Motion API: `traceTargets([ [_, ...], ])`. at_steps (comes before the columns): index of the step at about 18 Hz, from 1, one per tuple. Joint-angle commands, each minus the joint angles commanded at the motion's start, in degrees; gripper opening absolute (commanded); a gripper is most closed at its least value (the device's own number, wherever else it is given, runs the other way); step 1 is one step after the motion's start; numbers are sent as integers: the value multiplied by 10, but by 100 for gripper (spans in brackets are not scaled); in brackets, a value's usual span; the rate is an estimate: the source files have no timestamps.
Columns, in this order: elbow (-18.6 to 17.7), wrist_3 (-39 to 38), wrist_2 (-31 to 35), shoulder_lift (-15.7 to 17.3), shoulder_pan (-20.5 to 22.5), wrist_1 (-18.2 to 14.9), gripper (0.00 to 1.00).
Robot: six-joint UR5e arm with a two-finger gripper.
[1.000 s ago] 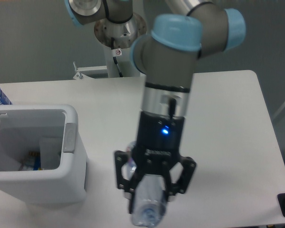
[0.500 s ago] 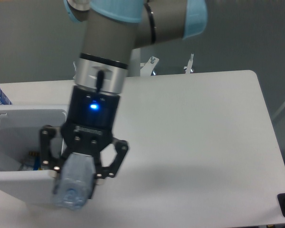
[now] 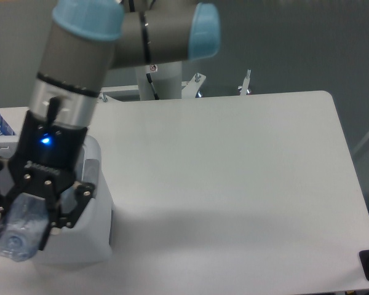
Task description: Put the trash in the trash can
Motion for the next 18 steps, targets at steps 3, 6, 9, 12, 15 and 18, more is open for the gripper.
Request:
traceTargets([
  [3,-4,4,2,2,-2,0,100],
  [6,-3,10,3,3,4,0,100],
  [9,-2,12,5,17,23,-1,100],
  [12,3,25,11,31,52,-1,100],
  [15,2,65,42,33,76,-3,100],
  [18,-4,107,100,42,94,-6,100],
])
